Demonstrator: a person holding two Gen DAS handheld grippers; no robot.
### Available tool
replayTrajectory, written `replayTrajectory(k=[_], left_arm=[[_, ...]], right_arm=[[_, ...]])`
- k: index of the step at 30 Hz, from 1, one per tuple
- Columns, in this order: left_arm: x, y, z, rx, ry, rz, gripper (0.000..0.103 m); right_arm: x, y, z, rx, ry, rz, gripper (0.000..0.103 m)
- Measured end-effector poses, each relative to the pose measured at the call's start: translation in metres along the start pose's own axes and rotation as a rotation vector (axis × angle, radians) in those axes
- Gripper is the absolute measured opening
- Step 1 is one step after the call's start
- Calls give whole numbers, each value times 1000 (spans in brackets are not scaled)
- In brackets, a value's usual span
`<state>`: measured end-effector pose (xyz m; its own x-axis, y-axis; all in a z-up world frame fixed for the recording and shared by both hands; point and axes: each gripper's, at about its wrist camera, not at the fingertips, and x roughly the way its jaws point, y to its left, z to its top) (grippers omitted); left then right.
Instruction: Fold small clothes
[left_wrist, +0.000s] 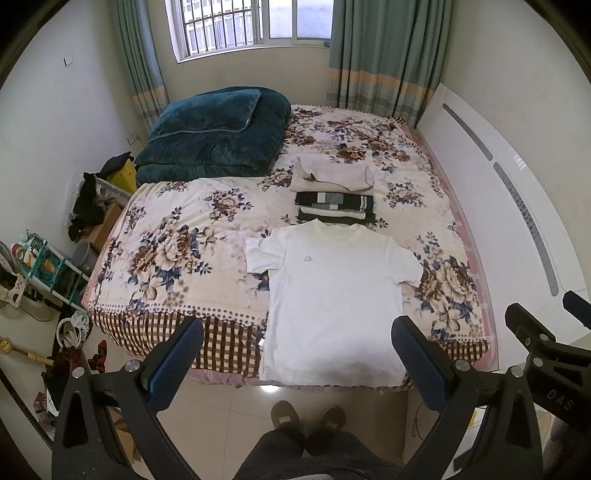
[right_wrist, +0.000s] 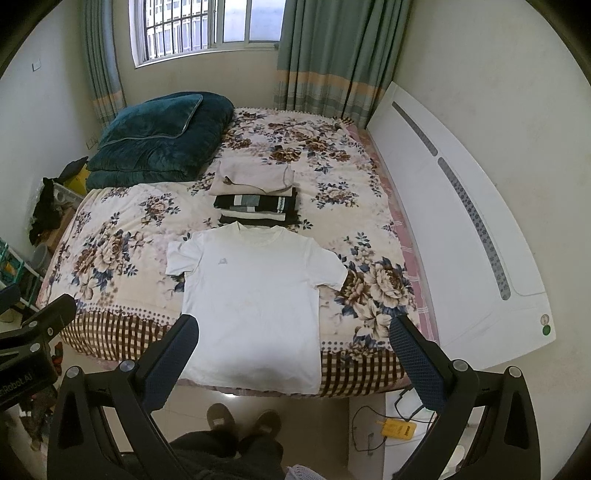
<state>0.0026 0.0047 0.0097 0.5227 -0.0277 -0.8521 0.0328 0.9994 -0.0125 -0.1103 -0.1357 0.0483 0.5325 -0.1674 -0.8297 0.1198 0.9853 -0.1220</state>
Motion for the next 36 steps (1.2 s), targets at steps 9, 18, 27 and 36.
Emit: replayTrajectory(k=[9, 18, 27, 36], left_arm=[[7, 0, 0, 3, 2, -9, 103], [82, 22, 19, 16, -30, 60, 103], [264, 11, 43, 19, 69, 199, 103], [461, 7, 27, -60, 343, 296, 103]], right_arm=[[2, 2, -1, 1, 4, -1, 103], [69, -4, 7, 121, 41, -40, 103], [312, -114, -15, 514, 210, -91, 103], [597, -187, -54, 888, 401, -63, 103]])
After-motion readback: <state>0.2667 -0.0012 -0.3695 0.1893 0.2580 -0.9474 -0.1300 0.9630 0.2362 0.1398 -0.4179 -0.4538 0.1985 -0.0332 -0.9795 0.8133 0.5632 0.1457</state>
